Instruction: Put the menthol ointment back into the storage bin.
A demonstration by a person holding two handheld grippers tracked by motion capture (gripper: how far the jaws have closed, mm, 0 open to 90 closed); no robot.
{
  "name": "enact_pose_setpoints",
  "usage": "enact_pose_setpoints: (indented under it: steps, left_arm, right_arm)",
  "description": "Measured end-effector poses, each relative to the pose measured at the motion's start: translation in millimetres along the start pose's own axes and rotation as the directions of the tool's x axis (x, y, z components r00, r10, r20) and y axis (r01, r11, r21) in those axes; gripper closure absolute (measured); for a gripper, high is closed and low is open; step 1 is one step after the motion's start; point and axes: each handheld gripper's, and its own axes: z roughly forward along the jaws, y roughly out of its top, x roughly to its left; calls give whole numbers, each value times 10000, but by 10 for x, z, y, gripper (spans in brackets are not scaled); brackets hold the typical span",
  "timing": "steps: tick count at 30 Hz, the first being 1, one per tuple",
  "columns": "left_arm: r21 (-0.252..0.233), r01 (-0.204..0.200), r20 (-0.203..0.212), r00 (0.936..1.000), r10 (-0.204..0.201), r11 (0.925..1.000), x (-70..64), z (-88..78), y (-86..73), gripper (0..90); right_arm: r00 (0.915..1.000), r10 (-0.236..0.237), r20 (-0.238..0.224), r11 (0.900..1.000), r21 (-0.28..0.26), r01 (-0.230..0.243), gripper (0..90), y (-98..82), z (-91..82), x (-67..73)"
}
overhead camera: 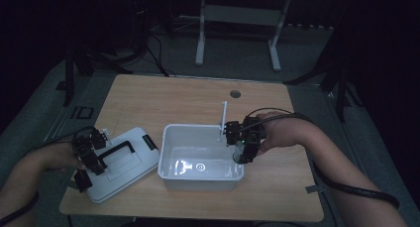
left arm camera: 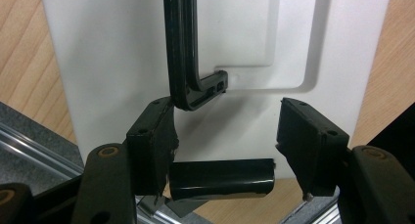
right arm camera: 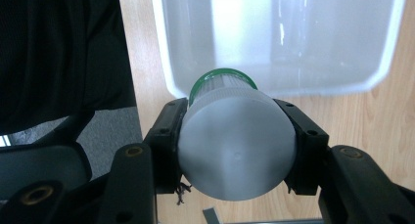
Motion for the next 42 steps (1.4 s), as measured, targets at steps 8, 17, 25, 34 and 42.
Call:
enact_pose_setpoints:
  steps: [8, 17, 25, 34, 42]
  left_arm:
    - [198, -10, 4, 10000, 10, 9998, -1, 49, -19, 388]
    - [143, -51, 37, 10000, 50, 9999, 3, 59, -7, 388]
    - [127, -147, 31, 9999, 147, 9998, -9, 59, 32, 390]
    - [336, -230, 39, 9997, 229, 9992, -18, 105, 70, 394]
    - [244, -275, 27, 9996, 274, 9993, -17, 89, 82, 394]
  right_arm:
    - [9996, -271, -110, 9996, -15, 271, 501, 195, 254, 1]
    - [9996, -292, -68, 9995, 92, 292, 502, 294, 621, -48]
    - [9998, -140, -115, 9999, 63, 141, 502, 327, 871, -115]
    - [9997, -130, -195, 9999, 40, 131, 501, 391, 1070, -134]
    - [9995, -150, -283, 9991, 398, 161, 501, 476, 1229, -147]
